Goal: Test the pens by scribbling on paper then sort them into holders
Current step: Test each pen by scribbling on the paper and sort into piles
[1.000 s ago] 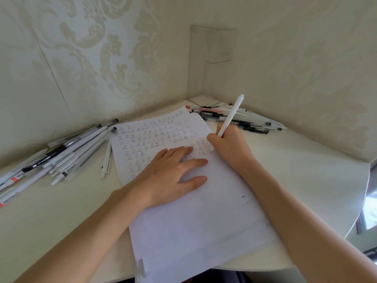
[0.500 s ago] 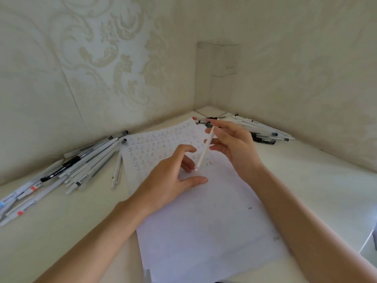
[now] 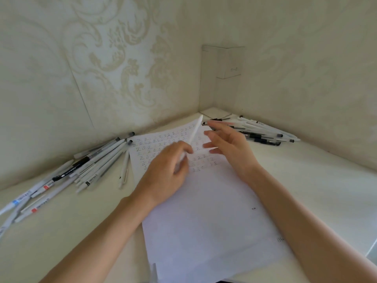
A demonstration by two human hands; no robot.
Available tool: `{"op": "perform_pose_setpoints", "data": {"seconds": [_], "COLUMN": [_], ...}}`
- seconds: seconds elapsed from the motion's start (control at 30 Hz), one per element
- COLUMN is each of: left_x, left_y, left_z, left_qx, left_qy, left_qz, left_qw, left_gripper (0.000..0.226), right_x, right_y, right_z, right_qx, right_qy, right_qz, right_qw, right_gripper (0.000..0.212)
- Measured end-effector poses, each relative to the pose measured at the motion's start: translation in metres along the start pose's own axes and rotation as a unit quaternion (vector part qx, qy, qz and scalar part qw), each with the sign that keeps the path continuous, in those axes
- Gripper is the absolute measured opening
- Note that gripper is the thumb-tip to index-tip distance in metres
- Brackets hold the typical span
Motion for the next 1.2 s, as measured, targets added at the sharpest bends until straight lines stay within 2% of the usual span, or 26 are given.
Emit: {"op": "perform_pose_setpoints", "data": {"seconds": [0.07,0.17,0.27,0.37,0.5,0.67,0.77,0.93,1.0,1.13,1.2], "left_x": [0.002,0.007,0.013,0.016,0.015,0.007,0.006,0.007,0.006,0.004,0.003], "left_y": [-0.014,-0.031,-0.045,-0.051,-0.051,-0.030,-0.022,-0.023,-0.023,-0.019,-0.014], "left_z": [0.018,0.045,0.056,0.051,0.044,0.028,0.018,0.010,0.009,0.010,0.011], "left_qx": [-0.082,-0.256,-0.323,-0.342,-0.361,-0.312,-0.262,-0.214,-0.202,-0.167,-0.144], "left_qy": [0.077,0.132,0.116,0.074,0.053,0.061,0.054,0.021,0.018,0.034,0.041], "left_qz": [0.058,0.123,0.208,0.250,0.237,0.086,0.053,0.054,0.053,0.035,0.024], "left_qw": [0.992,0.950,0.916,0.903,0.900,0.944,0.962,0.975,0.978,0.985,0.989], "left_gripper": [0.027,0.030,0.022,0.021,0.026,0.021,0.017,0.018,0.018,0.016,0.021], "right_x": [-0.003,-0.012,-0.023,-0.023,-0.020,-0.017,-0.018,-0.021,-0.021,-0.015,-0.008], "right_y": [-0.001,0.006,0.027,0.042,0.040,0.035,0.034,0.037,0.036,0.013,0.000], "right_z": [0.013,0.036,0.058,0.069,0.075,0.074,0.072,0.074,0.074,0.059,0.039], "right_qx": [0.165,0.364,0.447,0.476,0.459,0.436,0.416,0.393,0.389,0.360,0.352], "right_qy": [0.071,0.178,0.219,0.211,0.236,0.262,0.253,0.247,0.247,0.248,0.188], "right_qz": [0.039,0.069,-0.006,-0.112,-0.132,-0.096,-0.076,-0.079,-0.064,0.075,0.174], "right_qw": [0.983,0.912,0.867,0.846,0.846,0.856,0.870,0.882,0.885,0.896,0.900], "right_gripper": [0.030,0.036,0.045,0.049,0.039,0.023,0.015,0.035,0.035,0.025,0.024]}}
Point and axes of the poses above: each hand's wrist, its own x-axis away from the middle knuckle, its own z-axis out of the back of the hand, y = z × x, the point moved 5 cm from there along -x, towards the middle knuckle, and after that the axes turned 10 degrees about -z, right-handed, at the moved point
